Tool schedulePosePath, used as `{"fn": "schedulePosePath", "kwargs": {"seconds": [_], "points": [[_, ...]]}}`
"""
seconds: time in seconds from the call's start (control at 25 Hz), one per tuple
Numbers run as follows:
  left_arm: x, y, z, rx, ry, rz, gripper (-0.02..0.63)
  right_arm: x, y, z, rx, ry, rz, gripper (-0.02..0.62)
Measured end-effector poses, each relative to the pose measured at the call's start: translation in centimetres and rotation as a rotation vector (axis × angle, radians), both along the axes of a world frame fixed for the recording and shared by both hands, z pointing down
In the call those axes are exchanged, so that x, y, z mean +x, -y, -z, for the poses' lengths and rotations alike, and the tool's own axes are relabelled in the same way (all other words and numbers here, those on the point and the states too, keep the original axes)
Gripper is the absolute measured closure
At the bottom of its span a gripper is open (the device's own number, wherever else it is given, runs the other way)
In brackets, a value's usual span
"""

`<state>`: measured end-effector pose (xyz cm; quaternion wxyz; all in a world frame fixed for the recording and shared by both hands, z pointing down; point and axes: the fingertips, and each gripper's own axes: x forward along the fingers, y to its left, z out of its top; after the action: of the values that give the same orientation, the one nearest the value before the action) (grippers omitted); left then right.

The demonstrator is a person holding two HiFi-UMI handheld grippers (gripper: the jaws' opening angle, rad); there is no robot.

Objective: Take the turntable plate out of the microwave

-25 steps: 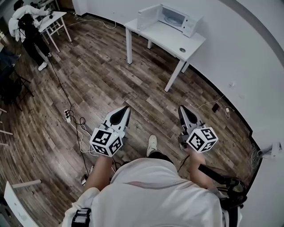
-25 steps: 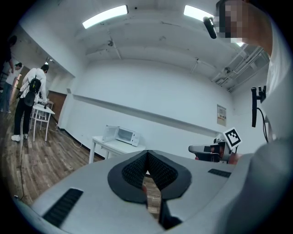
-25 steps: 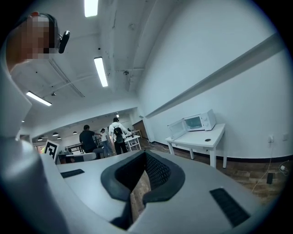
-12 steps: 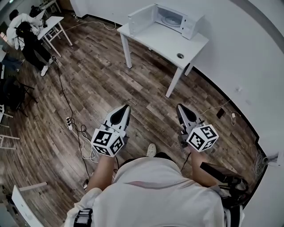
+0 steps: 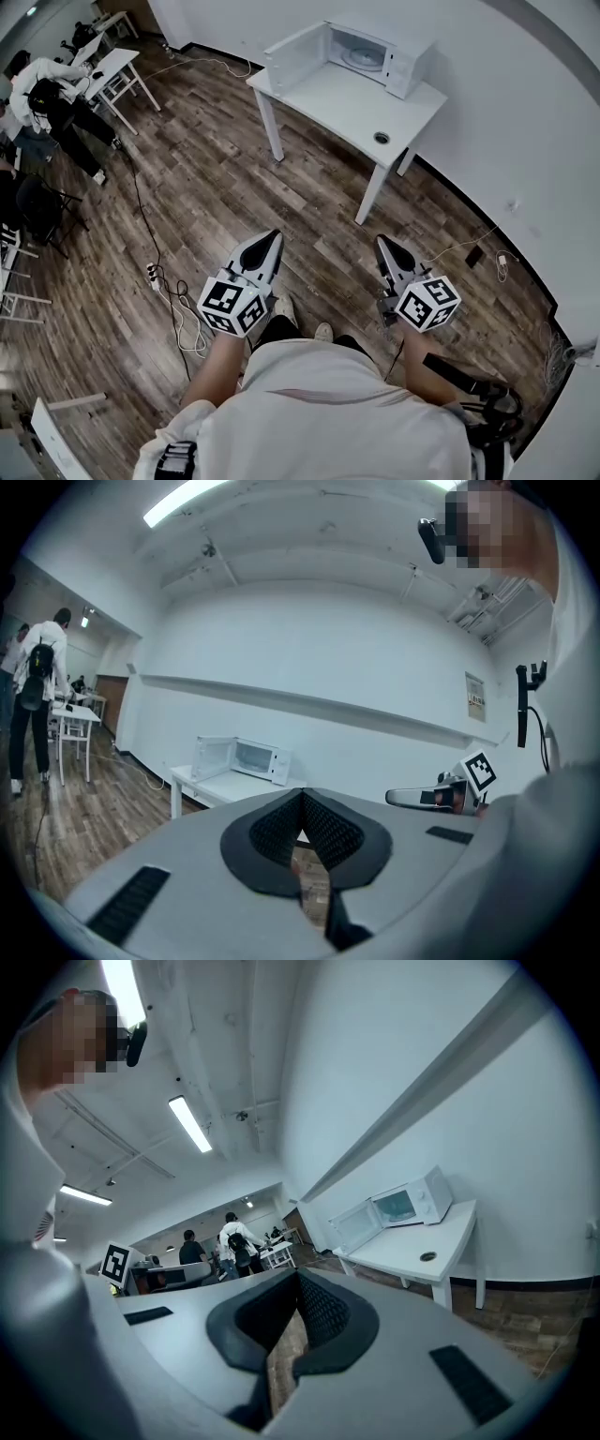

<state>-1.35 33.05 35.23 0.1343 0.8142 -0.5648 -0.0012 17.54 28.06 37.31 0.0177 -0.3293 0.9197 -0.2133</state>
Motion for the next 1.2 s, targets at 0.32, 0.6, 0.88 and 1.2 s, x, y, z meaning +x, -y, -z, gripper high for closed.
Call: {"fn": "schedulePosePath", "kwargs": {"seconds": [0.32, 0.6, 0.88, 1.2], "points": [[-0.6, 6.0, -0.6, 0.014, -0.025, -0.048, 0.595, -0.7, 5.2, -0.1, 0.006, -0.013, -0.028, 0.592], [-4.6, 13.2, -0.7, 0.028, -0.053, -0.073, 0.595, -4.6, 11.8, 0.5, 0.022, -0.031, -0.053, 0.592], [-10.8, 20.9, -0.8, 0.028, -0.075, -0.101, 0.595, -10.7, 18.9, 1.0, 0.020, -0.044, -0.085, 0.592], [-18.8, 28.1, -1.3, 0.023, -0.098, -0.125, 0.595, -17.9, 25.3, 1.7, 0.041, -0.060, -0.130, 0.592]]}}
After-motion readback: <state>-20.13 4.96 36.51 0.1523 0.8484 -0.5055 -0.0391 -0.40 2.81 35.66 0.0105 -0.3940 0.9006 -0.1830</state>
